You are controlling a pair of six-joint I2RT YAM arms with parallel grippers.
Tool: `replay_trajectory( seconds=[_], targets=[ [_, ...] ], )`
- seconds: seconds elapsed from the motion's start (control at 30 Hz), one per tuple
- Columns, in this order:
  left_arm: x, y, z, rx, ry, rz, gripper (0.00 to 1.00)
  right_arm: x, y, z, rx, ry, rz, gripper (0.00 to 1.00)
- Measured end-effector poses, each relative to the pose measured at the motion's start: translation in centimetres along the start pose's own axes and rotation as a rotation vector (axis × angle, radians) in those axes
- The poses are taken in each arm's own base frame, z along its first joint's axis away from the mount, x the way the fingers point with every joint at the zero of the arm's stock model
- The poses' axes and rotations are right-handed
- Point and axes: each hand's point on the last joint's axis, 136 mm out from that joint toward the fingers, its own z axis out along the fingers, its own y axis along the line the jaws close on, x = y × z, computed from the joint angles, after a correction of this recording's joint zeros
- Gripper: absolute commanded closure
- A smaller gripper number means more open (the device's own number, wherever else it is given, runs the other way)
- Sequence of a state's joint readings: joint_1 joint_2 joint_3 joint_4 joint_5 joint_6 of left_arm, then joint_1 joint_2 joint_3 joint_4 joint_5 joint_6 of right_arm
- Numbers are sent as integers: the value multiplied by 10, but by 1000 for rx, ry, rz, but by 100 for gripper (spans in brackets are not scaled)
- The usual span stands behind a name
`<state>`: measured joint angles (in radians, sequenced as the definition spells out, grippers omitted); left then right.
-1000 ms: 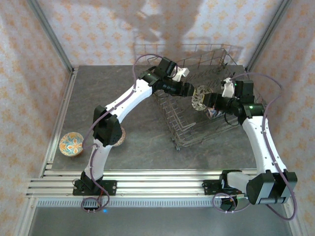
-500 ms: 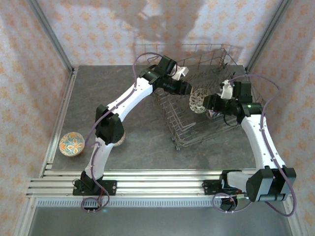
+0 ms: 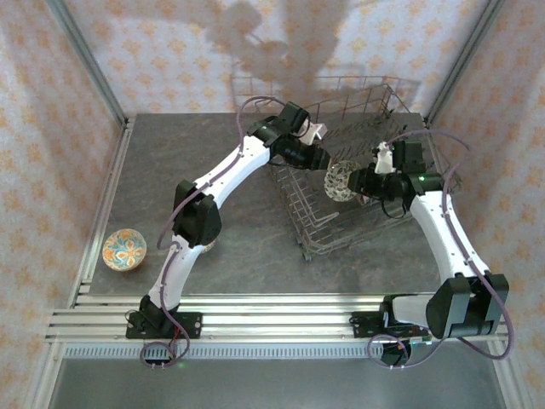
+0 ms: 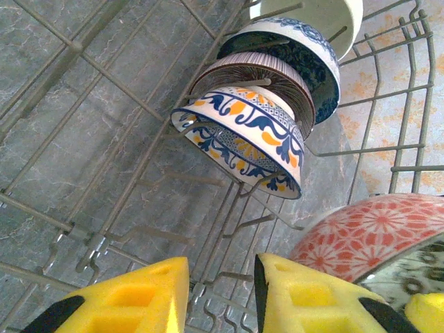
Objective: Load the bowls into the dish rack
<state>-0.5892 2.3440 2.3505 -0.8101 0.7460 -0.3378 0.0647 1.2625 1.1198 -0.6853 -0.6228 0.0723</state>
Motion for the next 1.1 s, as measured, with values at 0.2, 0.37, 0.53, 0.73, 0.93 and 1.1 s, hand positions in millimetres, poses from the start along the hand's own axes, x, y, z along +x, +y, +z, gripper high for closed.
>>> replay_trajectory(
  seconds=[0.2,0.37,0.53,0.73,0.93,1.1],
  targets=[
    [-4,1,-1,-28,-10,9,70,3,2,3,32,7,-21,58],
    [-2,5,9,-44,0,7,71,3,-7,7,85,11,-22,64],
    [5,10,22,-48,24,-2,71,3,-22,12,165,16,-24,70],
    [5,7,24,-45,23,-4,71,1,-26,10,243,-9,-77,72],
    [2,7,24,-47,15,0,70,-3,-22,7,360,-55,-202,78],
    [-2,10,25,-64,1,5,70,-10,-22,7,440,-103,-282,84]
  ],
)
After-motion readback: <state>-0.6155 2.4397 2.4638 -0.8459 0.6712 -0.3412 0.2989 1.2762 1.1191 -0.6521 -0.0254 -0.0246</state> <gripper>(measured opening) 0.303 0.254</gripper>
